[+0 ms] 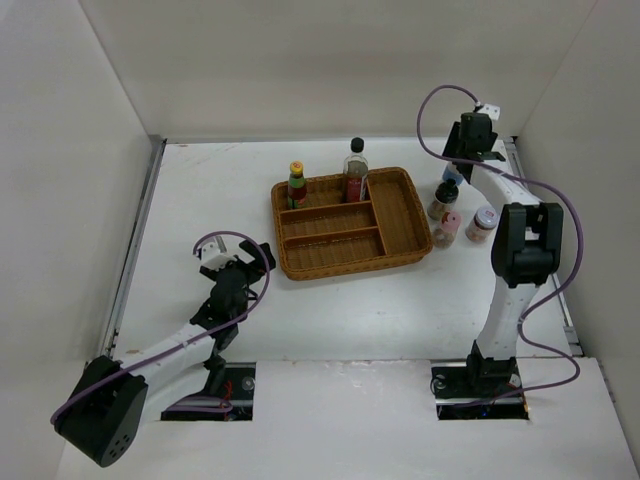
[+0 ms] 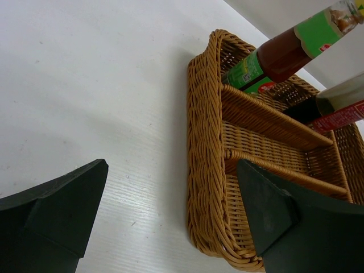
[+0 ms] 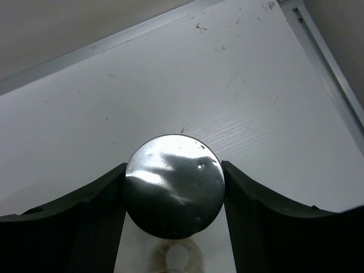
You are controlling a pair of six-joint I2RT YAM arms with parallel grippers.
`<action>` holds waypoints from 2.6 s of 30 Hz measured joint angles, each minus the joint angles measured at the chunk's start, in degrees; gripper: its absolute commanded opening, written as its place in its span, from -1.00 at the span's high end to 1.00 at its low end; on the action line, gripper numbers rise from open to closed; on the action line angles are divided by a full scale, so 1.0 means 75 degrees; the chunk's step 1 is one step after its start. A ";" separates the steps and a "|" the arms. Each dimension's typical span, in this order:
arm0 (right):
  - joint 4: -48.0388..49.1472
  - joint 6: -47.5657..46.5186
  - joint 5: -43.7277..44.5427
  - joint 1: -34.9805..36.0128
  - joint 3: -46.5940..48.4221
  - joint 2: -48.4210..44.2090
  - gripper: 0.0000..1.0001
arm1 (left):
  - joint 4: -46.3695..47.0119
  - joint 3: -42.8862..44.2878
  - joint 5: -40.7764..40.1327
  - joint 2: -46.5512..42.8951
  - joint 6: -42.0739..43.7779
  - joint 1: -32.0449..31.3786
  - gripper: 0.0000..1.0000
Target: Organize the condiment bottles
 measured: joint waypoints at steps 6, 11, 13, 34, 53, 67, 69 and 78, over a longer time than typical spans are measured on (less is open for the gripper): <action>0.0831 -0.0280 0.0283 0.0140 -0.0868 -0.0510 -0.26 | 0.0003 0.0000 -0.0003 -0.0020 -0.0003 0.0000 -1.00; 0.1166 -0.0562 0.0443 0.0504 -0.1072 -0.1291 -0.26 | 0.0000 0.0000 0.0006 0.0009 -0.0003 -0.0006 -1.00; 0.1346 -0.0638 0.0446 0.0772 -0.1075 -0.1649 -0.26 | 0.0023 0.0000 0.0003 0.0035 -0.0003 -0.0015 -1.00; 0.1944 -0.0236 -0.0029 0.2524 -0.1679 -0.1498 -0.25 | 0.0137 0.0000 0.0032 0.0099 -0.0023 -0.0026 -1.00; 0.2366 -0.0070 -0.0038 0.2658 -0.1906 -0.0874 -0.35 | 0.0140 0.0000 0.0061 0.0111 -0.0026 -0.0052 -1.00; 0.2739 0.0192 -0.0038 0.2751 -0.2049 -0.1037 -0.86 | 0.0152 0.0000 0.0073 0.0143 -0.0026 -0.0052 -1.00; 0.2672 0.0286 -0.0041 0.2739 -0.2232 -0.1346 -0.88 | 0.0154 0.0000 0.0073 0.0134 -0.0026 -0.0052 -1.00; 0.2710 0.0833 -0.0067 0.1763 -0.4115 -0.3908 -0.91 | 0.0163 0.0000 0.0096 0.0149 -0.0044 -0.0058 -1.00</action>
